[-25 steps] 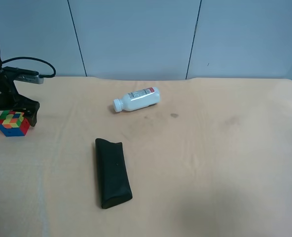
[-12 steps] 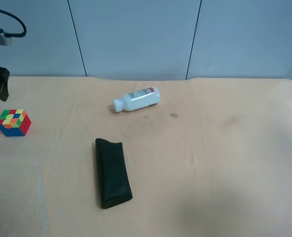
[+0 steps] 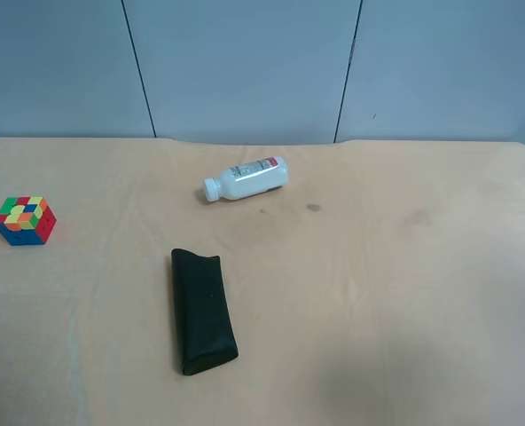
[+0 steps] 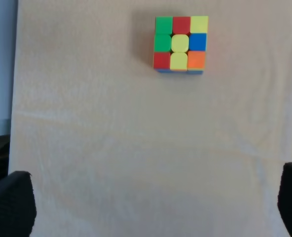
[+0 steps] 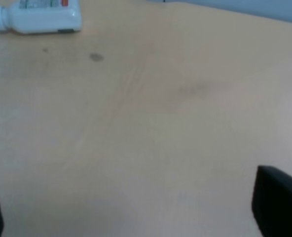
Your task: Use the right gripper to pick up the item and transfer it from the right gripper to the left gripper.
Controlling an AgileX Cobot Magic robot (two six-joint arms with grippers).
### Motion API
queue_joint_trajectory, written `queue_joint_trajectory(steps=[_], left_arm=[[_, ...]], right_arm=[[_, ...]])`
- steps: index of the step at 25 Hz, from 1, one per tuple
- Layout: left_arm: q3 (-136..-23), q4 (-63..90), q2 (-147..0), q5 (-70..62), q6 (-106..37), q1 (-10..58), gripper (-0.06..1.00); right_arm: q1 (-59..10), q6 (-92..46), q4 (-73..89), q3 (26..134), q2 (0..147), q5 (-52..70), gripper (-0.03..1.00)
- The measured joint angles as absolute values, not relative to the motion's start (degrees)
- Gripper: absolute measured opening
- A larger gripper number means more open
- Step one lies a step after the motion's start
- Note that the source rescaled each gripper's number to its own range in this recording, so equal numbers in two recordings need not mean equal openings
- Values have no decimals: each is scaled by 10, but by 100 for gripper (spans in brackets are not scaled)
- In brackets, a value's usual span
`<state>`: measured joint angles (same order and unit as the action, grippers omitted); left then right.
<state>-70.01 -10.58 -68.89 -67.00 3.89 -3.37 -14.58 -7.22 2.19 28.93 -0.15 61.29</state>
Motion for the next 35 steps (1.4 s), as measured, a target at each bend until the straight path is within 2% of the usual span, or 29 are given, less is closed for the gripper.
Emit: queue_joint_trajectory(steps=[12,24,35], left_arm=[[-689,-72,-534,-693,39,-34,100],[-503,-37,-288,-696,39,-34,100],[-388,-29,-69,-696,14,-34,100]], right_arm=[[-146,-72,22,289,-1,613,100],[-146,-72,22,289,-1,613,100],[-146,-71,22,289,-1,613,100]])
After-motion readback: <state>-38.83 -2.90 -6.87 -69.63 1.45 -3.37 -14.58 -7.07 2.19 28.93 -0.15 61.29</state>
